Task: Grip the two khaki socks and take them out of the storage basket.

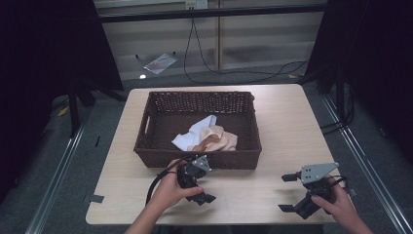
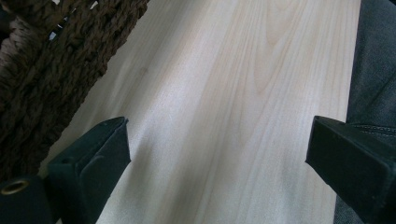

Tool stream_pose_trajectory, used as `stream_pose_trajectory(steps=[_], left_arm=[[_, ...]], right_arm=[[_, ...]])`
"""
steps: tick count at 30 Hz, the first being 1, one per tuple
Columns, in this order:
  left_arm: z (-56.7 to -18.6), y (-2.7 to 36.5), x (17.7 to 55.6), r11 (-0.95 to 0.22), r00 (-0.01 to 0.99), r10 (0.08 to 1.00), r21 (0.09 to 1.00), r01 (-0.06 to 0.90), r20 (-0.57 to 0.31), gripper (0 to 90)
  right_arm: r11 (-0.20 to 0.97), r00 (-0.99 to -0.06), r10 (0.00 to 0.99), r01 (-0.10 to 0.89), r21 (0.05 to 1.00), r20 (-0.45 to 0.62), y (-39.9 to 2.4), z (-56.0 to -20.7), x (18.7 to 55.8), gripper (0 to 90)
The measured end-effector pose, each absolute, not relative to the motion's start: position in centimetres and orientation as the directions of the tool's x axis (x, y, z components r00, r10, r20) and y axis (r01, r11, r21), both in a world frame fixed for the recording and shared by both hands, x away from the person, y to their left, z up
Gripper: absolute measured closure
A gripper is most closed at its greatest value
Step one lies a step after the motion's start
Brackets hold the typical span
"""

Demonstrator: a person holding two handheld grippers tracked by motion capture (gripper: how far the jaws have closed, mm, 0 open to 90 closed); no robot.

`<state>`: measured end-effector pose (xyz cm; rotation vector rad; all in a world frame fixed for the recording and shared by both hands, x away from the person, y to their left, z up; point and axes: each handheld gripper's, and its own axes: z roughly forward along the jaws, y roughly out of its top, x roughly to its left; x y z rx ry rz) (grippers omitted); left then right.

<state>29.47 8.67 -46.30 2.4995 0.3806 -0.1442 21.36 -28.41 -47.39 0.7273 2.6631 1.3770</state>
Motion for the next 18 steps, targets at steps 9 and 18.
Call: stream_pose_trajectory(steps=[9, 18], left_arm=[[-45.1, 8.9, 29.9, -0.777, 0.952, 0.224, 0.551, 0.304, -0.208, 6.1], [-43.8, 9.1, 30.3, -0.779, 0.941, 0.226, 0.533, 0.330, -0.252, 6.3]], right_arm=[[0.490, -0.886, 0.435, 0.383, 0.783, 0.161, -28.5, -47.4, 21.3, 1.5], [0.490, -0.886, 0.435, 0.384, 0.782, 0.162, -28.4, -47.4, 21.3, 1.5]])
